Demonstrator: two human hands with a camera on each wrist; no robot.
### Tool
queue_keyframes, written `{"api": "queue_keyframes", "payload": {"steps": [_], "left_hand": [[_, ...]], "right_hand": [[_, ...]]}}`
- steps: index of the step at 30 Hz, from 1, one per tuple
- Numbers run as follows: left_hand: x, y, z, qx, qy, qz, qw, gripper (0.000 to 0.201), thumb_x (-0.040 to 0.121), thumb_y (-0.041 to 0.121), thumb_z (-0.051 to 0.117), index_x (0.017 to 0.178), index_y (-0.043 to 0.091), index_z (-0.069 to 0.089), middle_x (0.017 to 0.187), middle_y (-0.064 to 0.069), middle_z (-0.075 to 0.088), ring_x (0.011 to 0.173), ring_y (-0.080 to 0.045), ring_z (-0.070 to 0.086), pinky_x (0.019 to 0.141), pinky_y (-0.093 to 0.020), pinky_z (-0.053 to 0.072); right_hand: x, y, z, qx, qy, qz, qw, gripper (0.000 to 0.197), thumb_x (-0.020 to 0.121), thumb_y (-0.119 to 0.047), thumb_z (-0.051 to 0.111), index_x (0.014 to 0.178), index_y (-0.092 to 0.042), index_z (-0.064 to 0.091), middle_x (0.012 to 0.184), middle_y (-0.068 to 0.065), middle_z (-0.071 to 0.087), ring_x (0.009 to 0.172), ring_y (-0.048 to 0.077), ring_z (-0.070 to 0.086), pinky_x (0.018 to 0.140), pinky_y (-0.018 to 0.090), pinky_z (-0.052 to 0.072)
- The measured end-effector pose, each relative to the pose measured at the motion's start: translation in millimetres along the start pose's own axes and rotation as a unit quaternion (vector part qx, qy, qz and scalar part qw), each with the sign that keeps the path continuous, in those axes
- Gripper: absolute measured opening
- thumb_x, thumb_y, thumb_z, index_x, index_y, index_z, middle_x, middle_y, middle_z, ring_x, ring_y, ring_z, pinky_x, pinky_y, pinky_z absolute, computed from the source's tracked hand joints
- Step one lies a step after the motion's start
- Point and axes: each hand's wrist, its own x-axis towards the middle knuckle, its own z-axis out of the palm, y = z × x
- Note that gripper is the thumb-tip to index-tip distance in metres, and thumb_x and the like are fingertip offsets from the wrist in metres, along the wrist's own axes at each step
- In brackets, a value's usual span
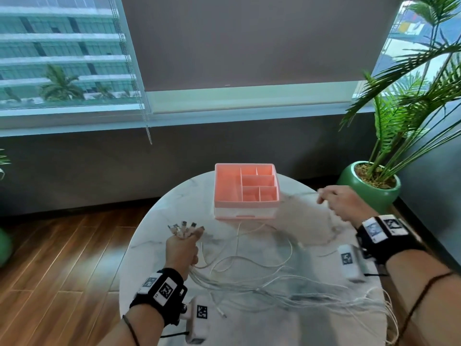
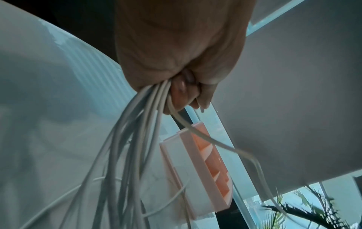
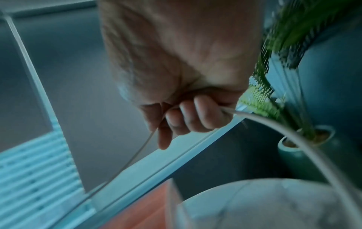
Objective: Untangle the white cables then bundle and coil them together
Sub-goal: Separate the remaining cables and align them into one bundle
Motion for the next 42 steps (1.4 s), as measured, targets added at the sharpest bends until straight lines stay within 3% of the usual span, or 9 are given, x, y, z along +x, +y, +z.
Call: {"api": "queue_keyframes", "payload": {"steps": [8, 13, 15, 18, 22, 26, 28, 31, 42], "left_hand": [[-17.0, 24.7, 10.4, -0.14, -0.081, 0.053, 0.985, 0.018, 0.094, 0.016, 0.067, 0.078, 0.014, 0.059, 0.053, 0.004, 0.028, 0.04, -0.008, 0.022, 0.04, -0.019, 0.018], [-34.3, 38.6, 34.9, -0.138, -0.147, 0.071, 0.977, 0.032, 0.098, 0.022, 0.064, 0.069, 0.02, 0.05, 0.057, 0.003, 0.024, 0.044, -0.01, 0.017, 0.047, -0.025, 0.01], [-38.9, 42.5, 42.5, -0.134, -0.17, 0.074, 0.974, 0.037, 0.098, 0.024, 0.063, 0.064, 0.024, 0.047, 0.056, 0.004, 0.024, 0.044, -0.01, 0.017, 0.048, -0.025, 0.009], [-44.6, 46.5, 52.6, -0.132, -0.185, 0.076, 0.971, 0.04, 0.099, 0.026, 0.061, 0.064, 0.024, 0.043, 0.055, 0.006, 0.025, 0.043, -0.008, 0.017, 0.046, -0.023, 0.01], [-49.6, 53.2, 59.3, -0.156, -0.189, 0.079, 0.966, 0.036, 0.099, 0.027, 0.061, 0.066, 0.023, 0.046, 0.055, 0.006, 0.024, 0.043, -0.009, 0.017, 0.043, -0.021, 0.012], [-50.8, 61.5, 52.4, -0.181, -0.185, 0.083, 0.962, 0.032, 0.099, 0.029, 0.06, 0.07, 0.025, 0.046, 0.059, 0.004, 0.021, 0.048, -0.01, 0.014, 0.046, -0.025, 0.011], [-47.5, 63.2, 45.9, -0.206, -0.164, 0.081, 0.961, 0.032, 0.099, 0.03, 0.061, 0.072, 0.025, 0.045, 0.059, 0.004, 0.022, 0.048, -0.01, 0.015, 0.047, -0.026, 0.011], [-36.5, 65.3, 35.4, -0.242, -0.12, 0.08, 0.96, 0.031, 0.097, 0.033, 0.063, 0.072, 0.026, 0.046, 0.055, 0.006, 0.026, 0.044, -0.009, 0.02, 0.041, -0.023, 0.018], [-6.3, 43.1, 7.8, -0.285, -0.02, 0.039, 0.958, 0.027, 0.099, 0.03, 0.06, 0.074, 0.026, 0.051, 0.056, 0.006, 0.028, 0.044, -0.01, 0.025, 0.039, -0.022, 0.024]], "right_hand": [[-18.5, 111.1, -48.0, -0.225, 0.075, 0.077, 0.968, 0.036, 0.099, -0.028, 0.056, 0.065, -0.02, 0.066, 0.065, -0.002, 0.065, 0.067, 0.023, 0.06, 0.067, 0.036, 0.048], [-33.2, 132.9, 5.8, -0.274, -0.044, 0.172, 0.945, 0.023, 0.094, -0.027, 0.053, 0.083, -0.017, 0.07, 0.1, 0.016, 0.071, 0.09, 0.033, 0.065, 0.081, 0.036, 0.049], [-36.7, 98.6, 37.3, -0.259, -0.089, 0.11, 0.955, 0.026, 0.1, -0.029, 0.052, 0.099, -0.009, 0.069, 0.102, 0.018, 0.07, 0.092, 0.03, 0.065, 0.078, 0.035, 0.047], [-52.8, 23.8, 93.3, -0.114, -0.119, -0.053, 0.985, 0.028, 0.095, -0.044, 0.06, 0.082, -0.021, 0.067, 0.074, -0.005, 0.067, 0.07, 0.006, 0.06, 0.071, 0.036, 0.046], [-88.2, -61.1, 159.6, -0.048, -0.243, -0.187, 0.951, 0.054, 0.08, -0.061, 0.07, 0.123, -0.032, 0.059, 0.11, -0.015, 0.065, 0.096, -0.003, 0.059, 0.084, 0.017, 0.046], [-92.4, -64.5, 206.3, -0.03, -0.303, -0.195, 0.932, 0.025, 0.089, -0.04, 0.068, 0.085, -0.018, 0.055, 0.068, -0.007, 0.059, 0.055, 0.004, 0.055, 0.064, 0.026, 0.049], [-87.9, -48.8, 217.5, -0.015, -0.293, -0.173, 0.94, 0.04, 0.094, -0.039, 0.059, 0.066, -0.015, 0.045, 0.056, -0.002, 0.048, 0.045, 0.009, 0.047, 0.054, 0.028, 0.043], [-82.4, -19.2, 211.6, -0.113, -0.253, -0.172, 0.945, 0.051, 0.096, -0.049, 0.052, 0.058, -0.02, 0.037, 0.055, -0.002, 0.041, 0.049, 0.009, 0.038, 0.054, 0.028, 0.032], [-62.3, 73.9, 153.7, -0.314, -0.167, -0.094, 0.93, 0.048, 0.093, -0.06, 0.048, 0.065, -0.021, 0.046, 0.074, -0.002, 0.056, 0.078, 0.028, 0.06, 0.064, 0.032, 0.037]]}}
